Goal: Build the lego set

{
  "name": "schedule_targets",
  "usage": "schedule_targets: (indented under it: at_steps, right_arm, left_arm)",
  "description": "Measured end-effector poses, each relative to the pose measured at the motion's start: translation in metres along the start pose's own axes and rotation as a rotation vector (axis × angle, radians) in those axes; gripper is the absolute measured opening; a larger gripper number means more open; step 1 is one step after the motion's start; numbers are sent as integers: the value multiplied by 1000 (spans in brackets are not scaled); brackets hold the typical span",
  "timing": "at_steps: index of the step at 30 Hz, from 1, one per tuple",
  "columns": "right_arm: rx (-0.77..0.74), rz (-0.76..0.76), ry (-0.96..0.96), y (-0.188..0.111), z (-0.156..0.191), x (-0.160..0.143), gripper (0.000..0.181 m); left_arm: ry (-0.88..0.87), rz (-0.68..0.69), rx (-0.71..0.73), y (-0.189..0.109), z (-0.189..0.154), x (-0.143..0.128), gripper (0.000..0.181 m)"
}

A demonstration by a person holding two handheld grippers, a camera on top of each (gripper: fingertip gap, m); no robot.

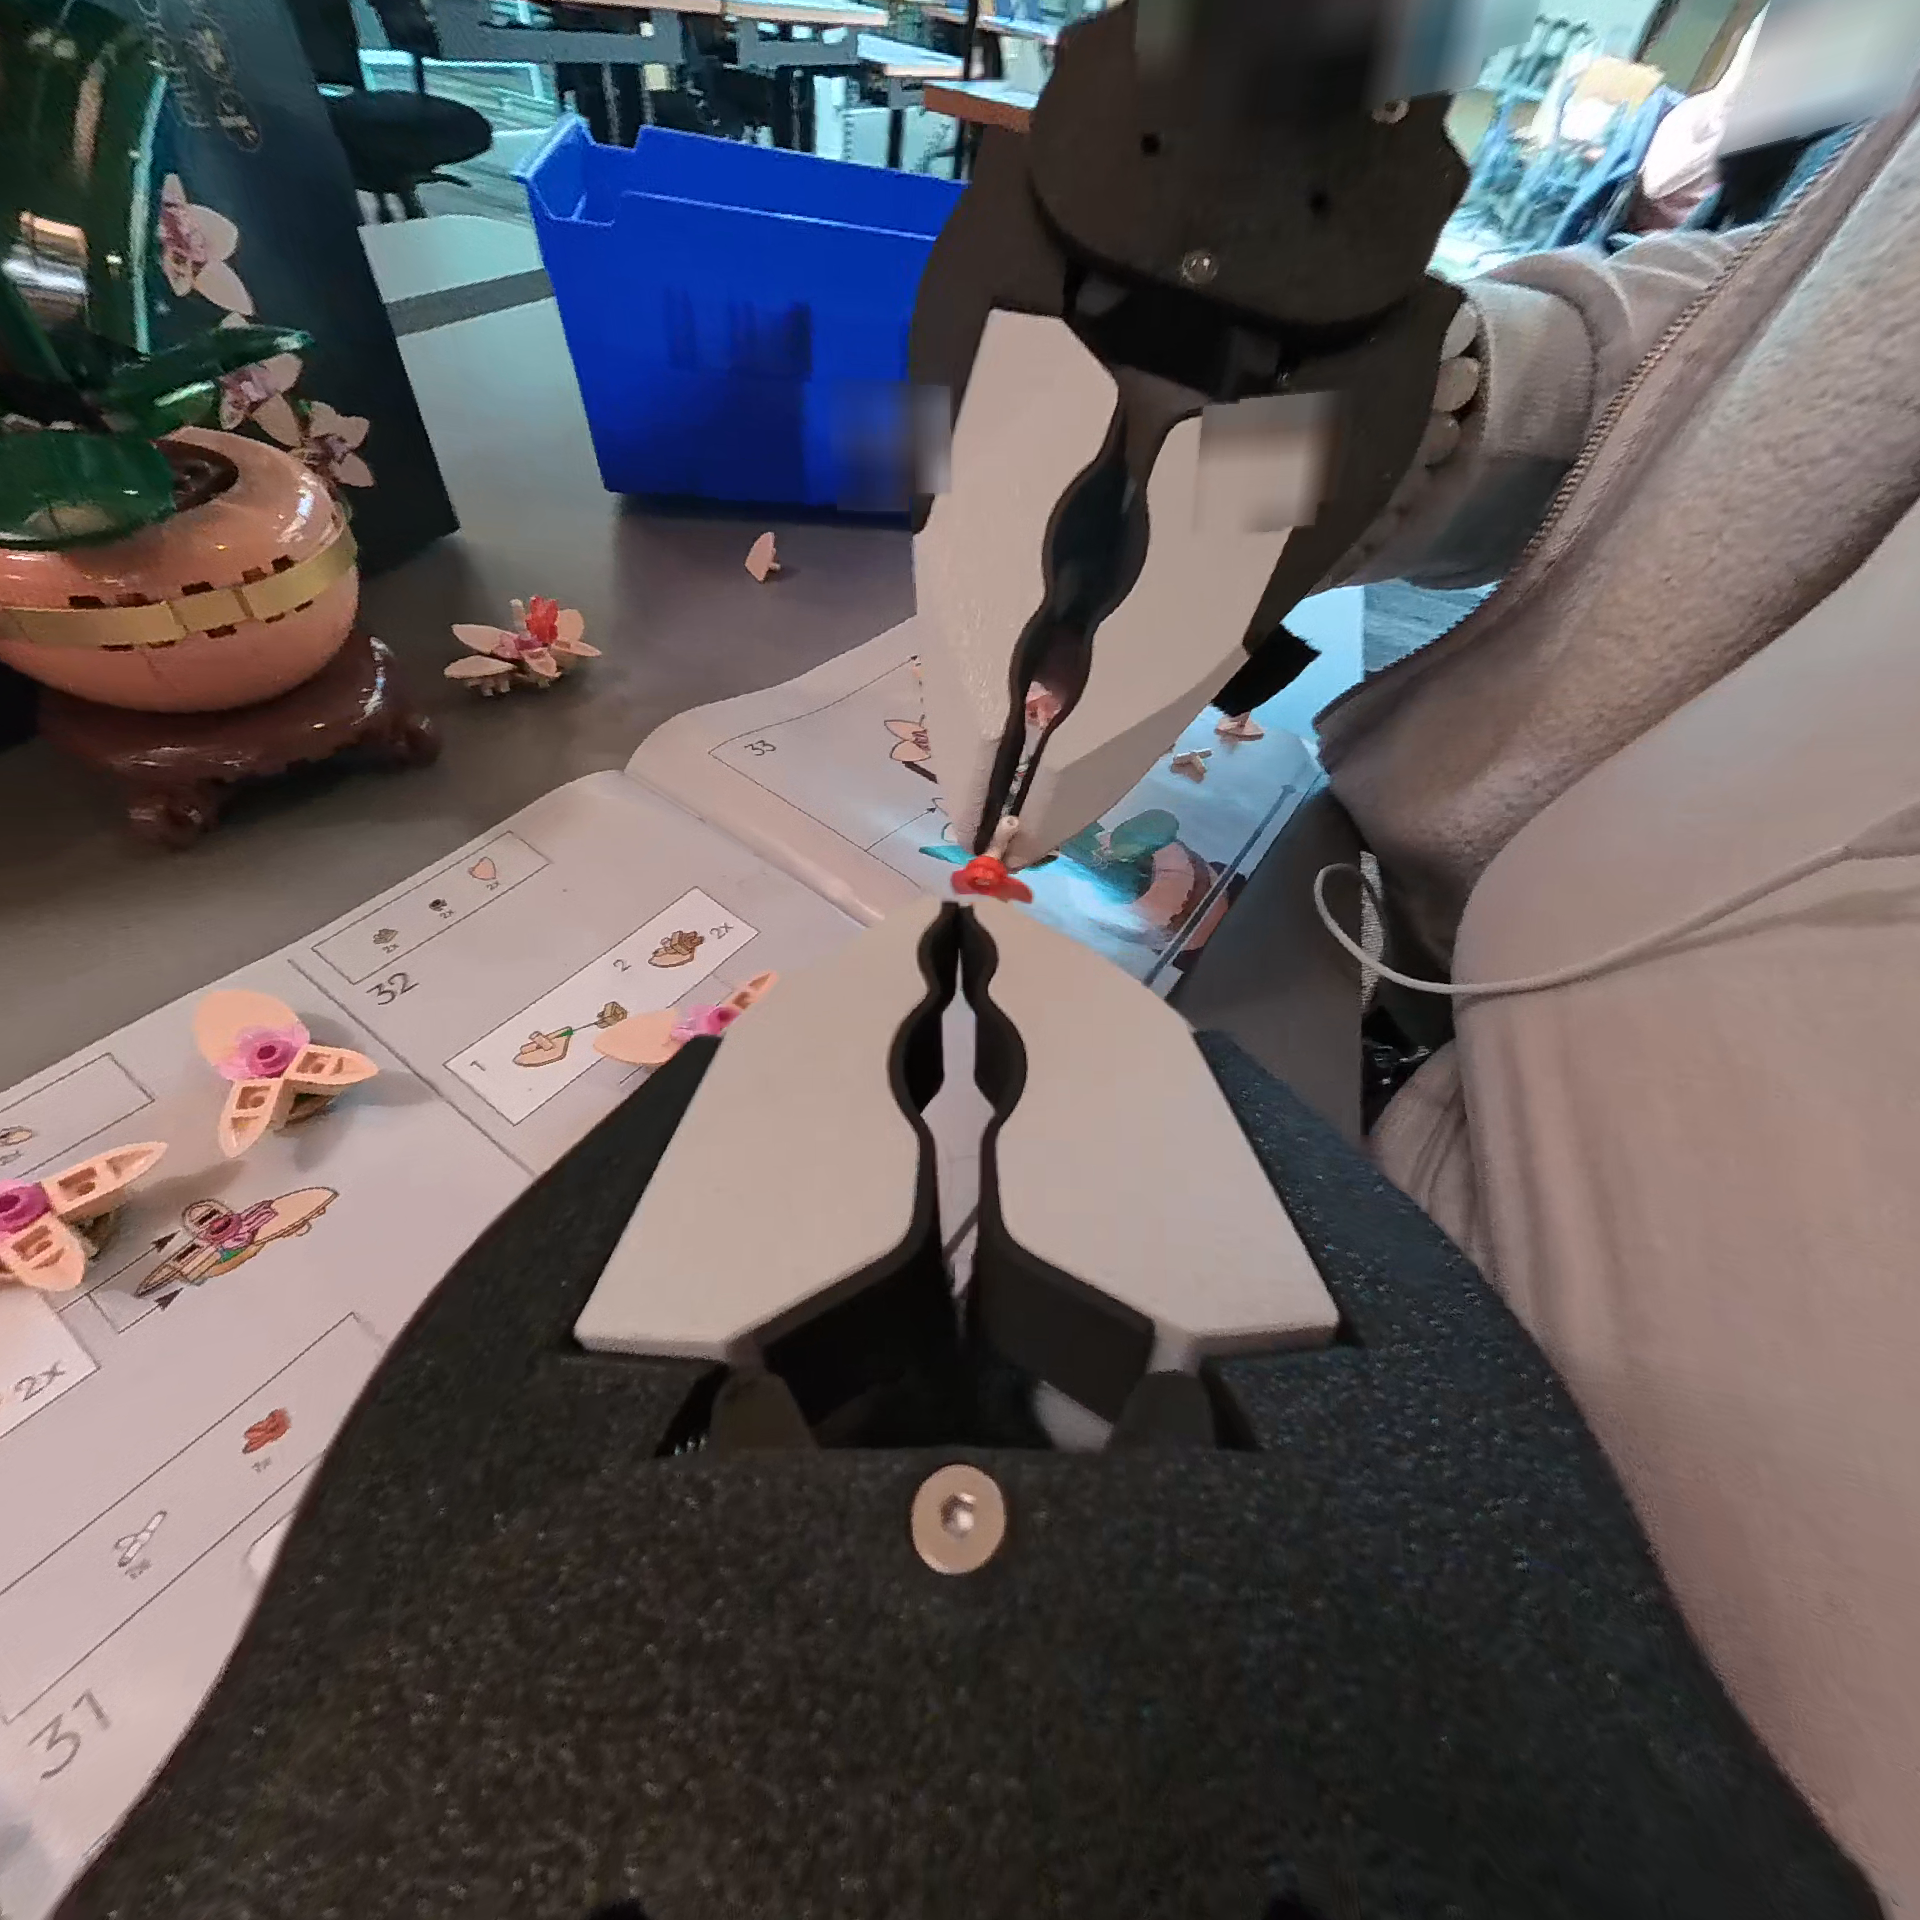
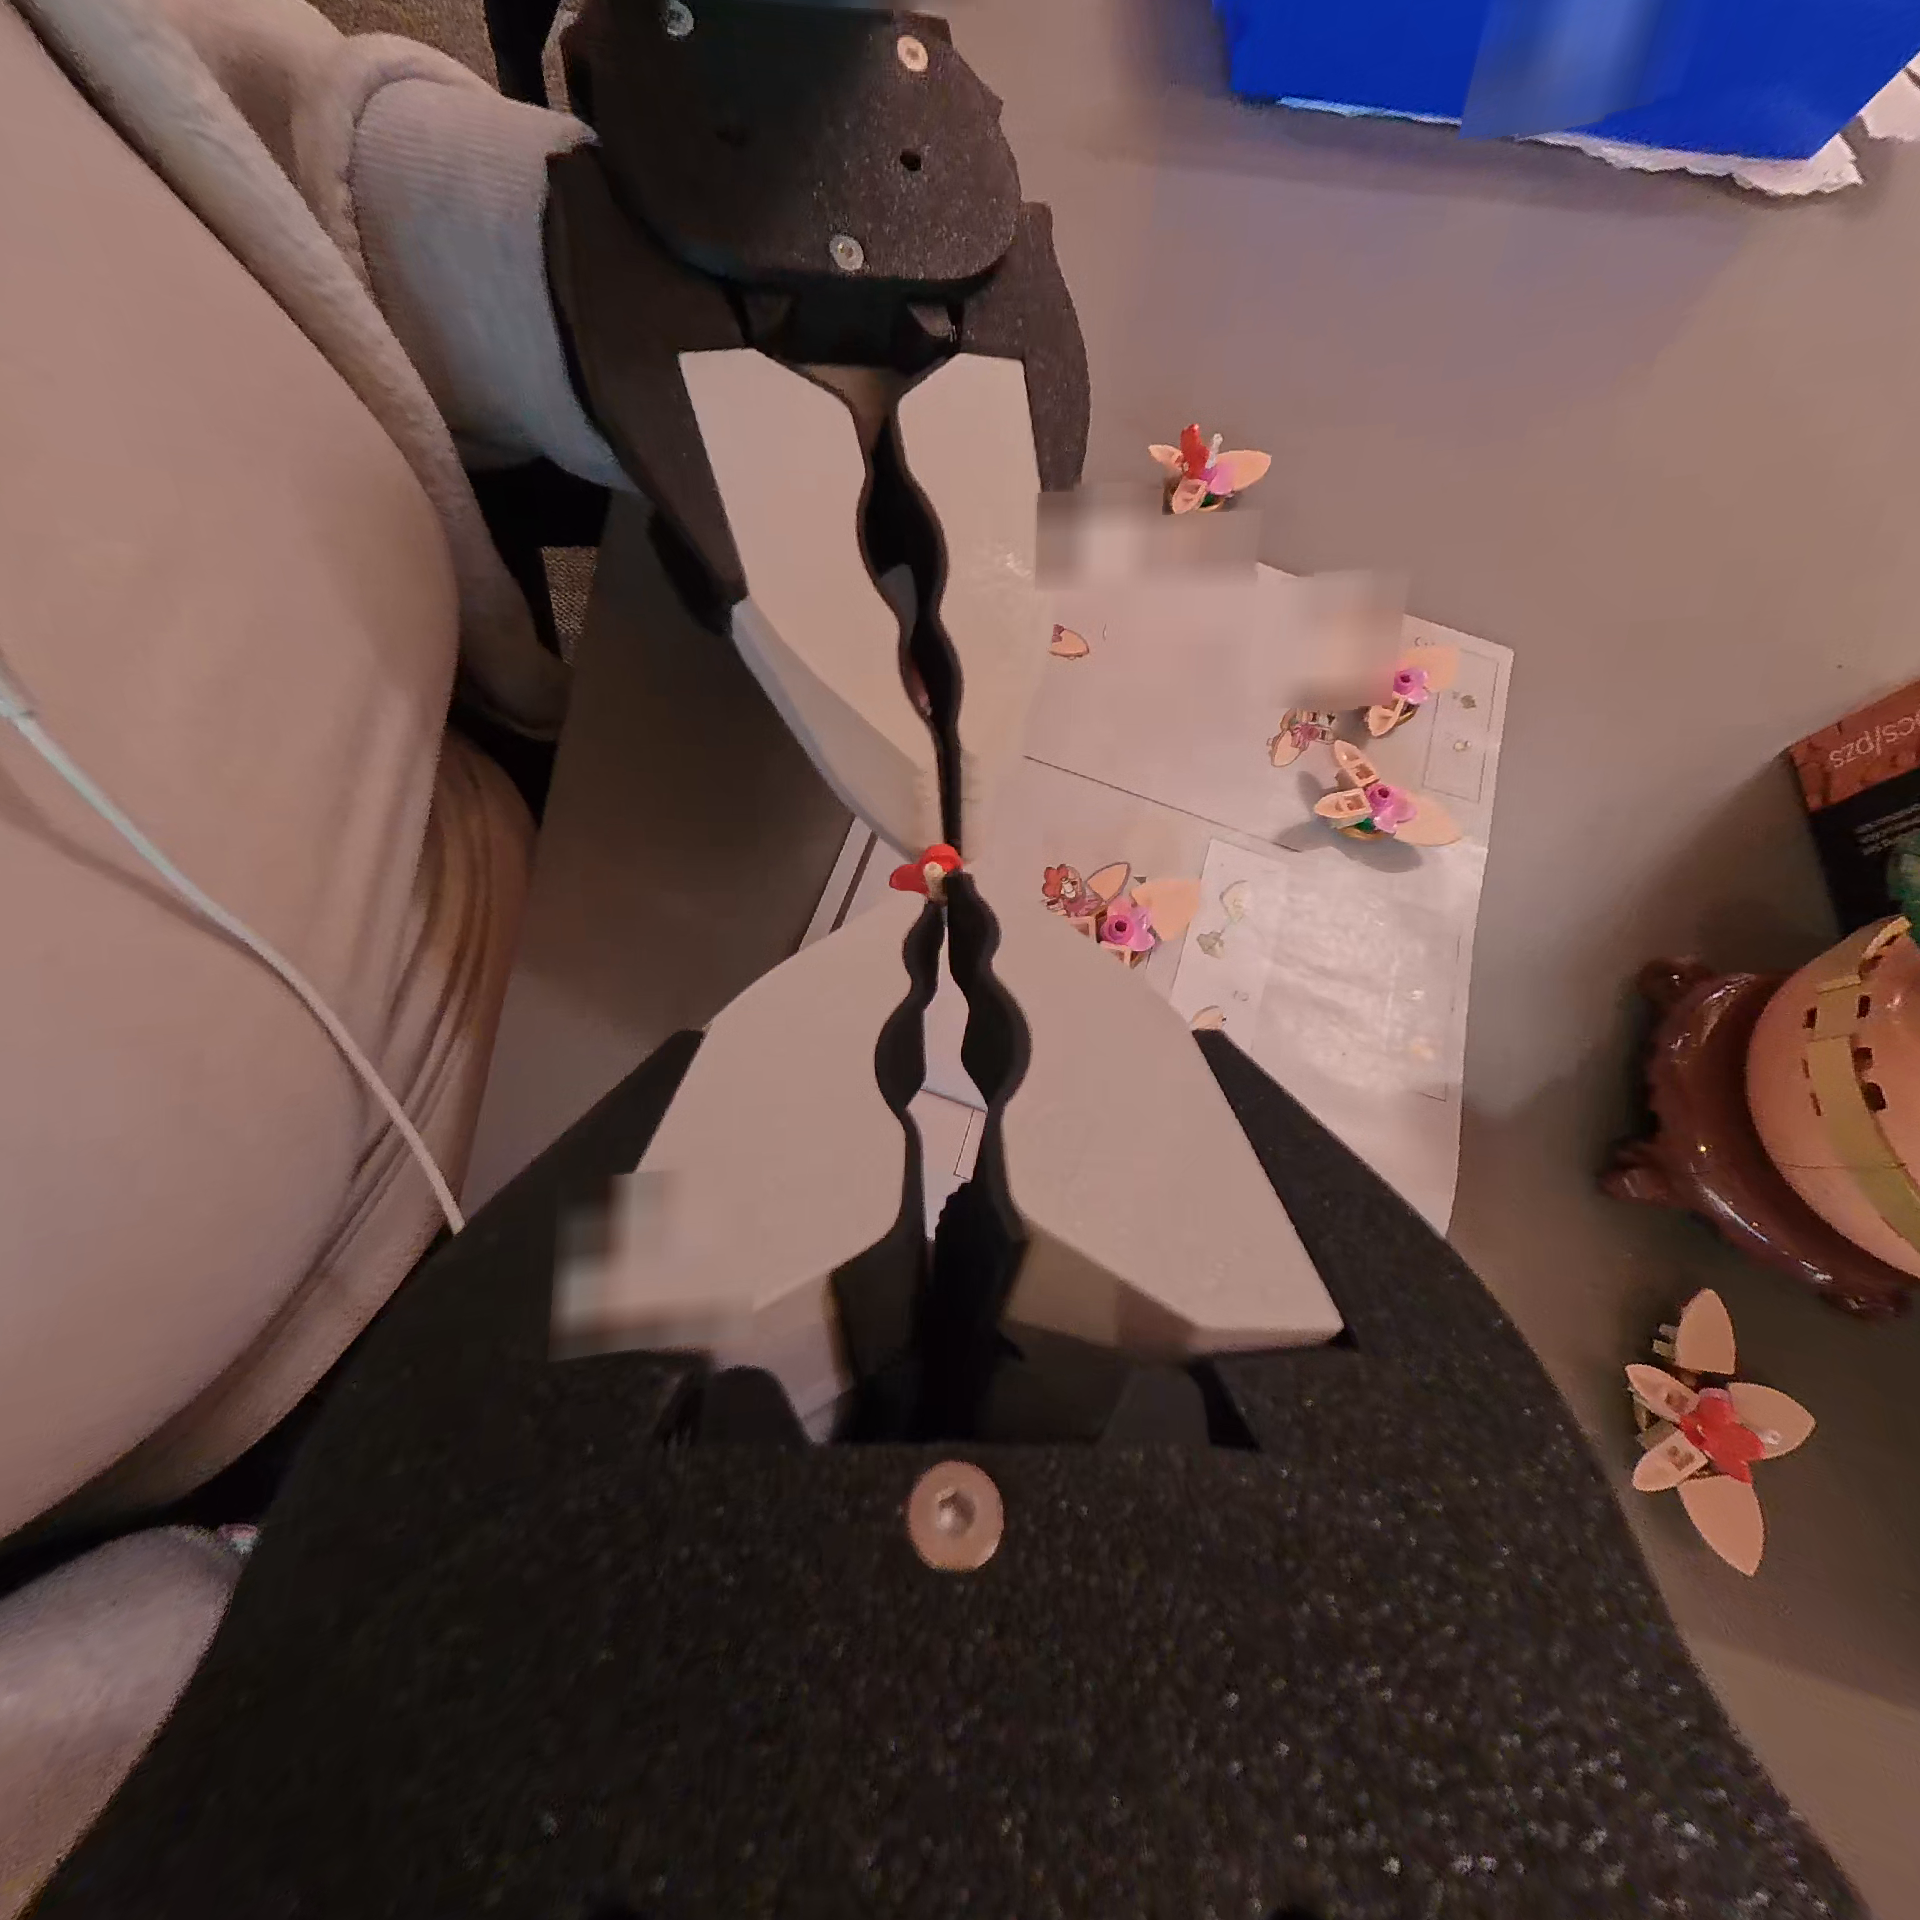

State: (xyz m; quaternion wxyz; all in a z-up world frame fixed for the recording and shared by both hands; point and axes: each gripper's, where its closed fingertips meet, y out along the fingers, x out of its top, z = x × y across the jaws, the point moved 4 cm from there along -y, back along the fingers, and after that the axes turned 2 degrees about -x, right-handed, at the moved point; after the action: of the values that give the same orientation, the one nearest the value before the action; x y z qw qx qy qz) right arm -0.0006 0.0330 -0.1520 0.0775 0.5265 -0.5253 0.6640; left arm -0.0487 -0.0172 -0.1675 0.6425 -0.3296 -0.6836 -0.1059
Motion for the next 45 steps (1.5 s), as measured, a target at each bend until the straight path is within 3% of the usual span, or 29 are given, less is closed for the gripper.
schedule_targets:
  at_steps: [8,19,30,45]
  right_arm:
    - [-1,18,14,4,2,-2,2]
    - [-164,-31,149,13,-4,5,2]
    - [-131,51,83,20,6,-5,2]
    - [-86,28,118,26,15,-13,2]
  left_arm:
    - [34,-1,92,0,4,2,0]
    - [73,56,476,-3,15,-5,0]
    - [304,167,453,4,6,-15,0]
    - [367,234,439,7,-2,-23,0]
